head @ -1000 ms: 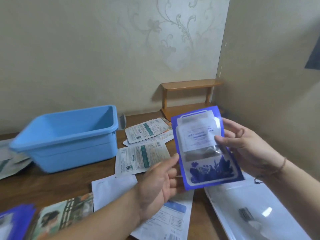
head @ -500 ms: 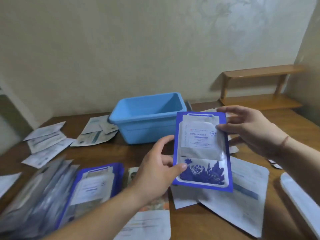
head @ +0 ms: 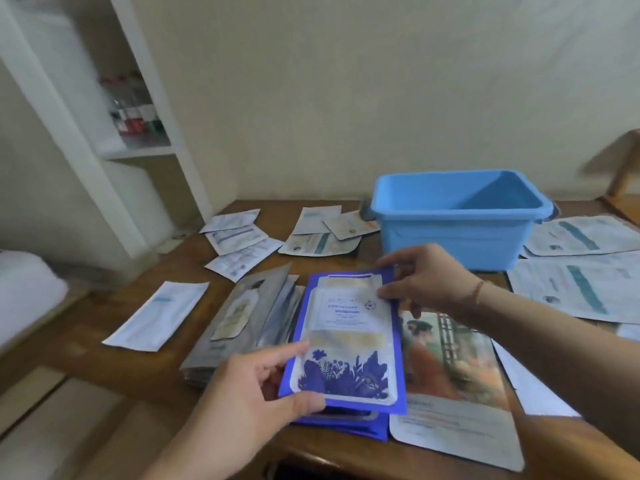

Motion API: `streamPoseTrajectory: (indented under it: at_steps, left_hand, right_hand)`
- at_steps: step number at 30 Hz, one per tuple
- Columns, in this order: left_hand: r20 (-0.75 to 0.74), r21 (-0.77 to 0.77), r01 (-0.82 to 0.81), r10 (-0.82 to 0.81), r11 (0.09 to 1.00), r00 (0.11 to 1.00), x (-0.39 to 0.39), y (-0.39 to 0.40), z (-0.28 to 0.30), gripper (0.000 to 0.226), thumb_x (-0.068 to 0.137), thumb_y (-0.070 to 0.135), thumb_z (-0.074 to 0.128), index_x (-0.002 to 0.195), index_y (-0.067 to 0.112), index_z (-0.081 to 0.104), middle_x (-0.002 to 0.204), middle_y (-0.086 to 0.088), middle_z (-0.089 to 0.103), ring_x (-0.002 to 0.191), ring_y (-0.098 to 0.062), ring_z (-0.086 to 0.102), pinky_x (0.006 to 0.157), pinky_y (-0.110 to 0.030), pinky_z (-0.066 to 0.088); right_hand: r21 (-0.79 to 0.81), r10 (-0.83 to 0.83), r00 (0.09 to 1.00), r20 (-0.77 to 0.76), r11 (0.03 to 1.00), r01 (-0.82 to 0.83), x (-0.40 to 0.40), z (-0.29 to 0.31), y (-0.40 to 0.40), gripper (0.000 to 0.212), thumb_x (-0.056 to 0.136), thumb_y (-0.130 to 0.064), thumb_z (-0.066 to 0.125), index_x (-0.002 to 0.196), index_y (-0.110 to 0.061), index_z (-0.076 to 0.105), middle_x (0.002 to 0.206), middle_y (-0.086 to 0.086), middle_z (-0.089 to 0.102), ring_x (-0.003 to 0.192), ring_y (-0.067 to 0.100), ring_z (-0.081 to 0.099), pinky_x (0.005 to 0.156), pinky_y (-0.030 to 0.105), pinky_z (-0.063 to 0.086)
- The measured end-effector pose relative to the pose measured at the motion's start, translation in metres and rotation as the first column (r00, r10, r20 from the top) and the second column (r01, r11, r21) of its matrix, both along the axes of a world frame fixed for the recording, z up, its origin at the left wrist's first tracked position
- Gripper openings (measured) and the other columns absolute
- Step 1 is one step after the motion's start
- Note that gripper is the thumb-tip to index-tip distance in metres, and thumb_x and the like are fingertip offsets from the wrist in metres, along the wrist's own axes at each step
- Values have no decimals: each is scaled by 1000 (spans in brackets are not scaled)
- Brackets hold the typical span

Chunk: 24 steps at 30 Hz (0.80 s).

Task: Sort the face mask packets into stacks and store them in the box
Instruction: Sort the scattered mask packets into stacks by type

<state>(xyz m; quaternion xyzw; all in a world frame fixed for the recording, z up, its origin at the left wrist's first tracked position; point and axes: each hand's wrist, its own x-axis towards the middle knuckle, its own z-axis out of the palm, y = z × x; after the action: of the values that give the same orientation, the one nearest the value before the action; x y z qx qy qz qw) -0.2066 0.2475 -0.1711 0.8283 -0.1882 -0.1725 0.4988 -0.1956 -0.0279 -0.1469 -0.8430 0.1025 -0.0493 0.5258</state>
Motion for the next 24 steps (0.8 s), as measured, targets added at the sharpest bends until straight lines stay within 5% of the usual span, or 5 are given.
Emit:
streamPoseTrajectory:
  at_steps: [5, 14, 18, 20, 24]
  left_hand:
    - [151, 257, -31, -8, 966, 988, 2, 16, -1, 69, 59, 53, 79, 124, 46, 59, 90, 19, 58, 73, 11, 59, 58, -14, 51]
    - [371, 400, 34, -195, 916, 908, 4, 20, -16, 66, 81, 64, 57, 142, 46, 40, 94, 37, 36, 96, 8, 48, 85, -3, 40]
    - [494, 501, 42, -326, 864, 806, 7, 23, -33, 82, 73, 88, 10, 125, 46, 57, 109, 32, 53, 104, 13, 55, 80, 5, 36]
    - [520, 507, 51, -352, 861, 778, 10, 20, -24, 79, 84, 80, 3, 109, 44, 68, 95, 26, 62, 85, 12, 63, 67, 1, 42]
    - [479, 572, 107, -437, 813, 761, 9, 18, -24, 86, 79, 78, 8, 130, 33, 60, 117, 8, 62, 107, -8, 61, 88, -21, 51]
  right_hand:
    - [-170, 21, 996, -85, 985, -35, 17, -16, 26, 38, 76, -2, 77, 112, -8, 68, 71, 7, 66, 36, 2, 53, 37, 18, 39]
    - [-405, -49, 990, -131, 914, -9, 17, -17, 19, 36, 71, -20, 83, 105, -24, 73, 65, -12, 58, 46, 0, 52, 38, 8, 34]
    - [-399, -46, 977, -207, 916, -41, 18, -18, 16, 34, 76, -26, 79, 108, -25, 68, 69, -9, 55, 49, 6, 52, 35, 13, 36]
    - [-398, -38, 975, -219, 916, -54, 20, -21, 14, 34, 78, -27, 76, 111, -24, 68, 70, -10, 56, 52, 4, 52, 36, 11, 36]
    - [-418, -2, 974, -225, 903, -95, 20, -20, 11, 31, 83, -28, 72, 113, -25, 69, 73, -17, 58, 52, -1, 52, 37, 7, 34]
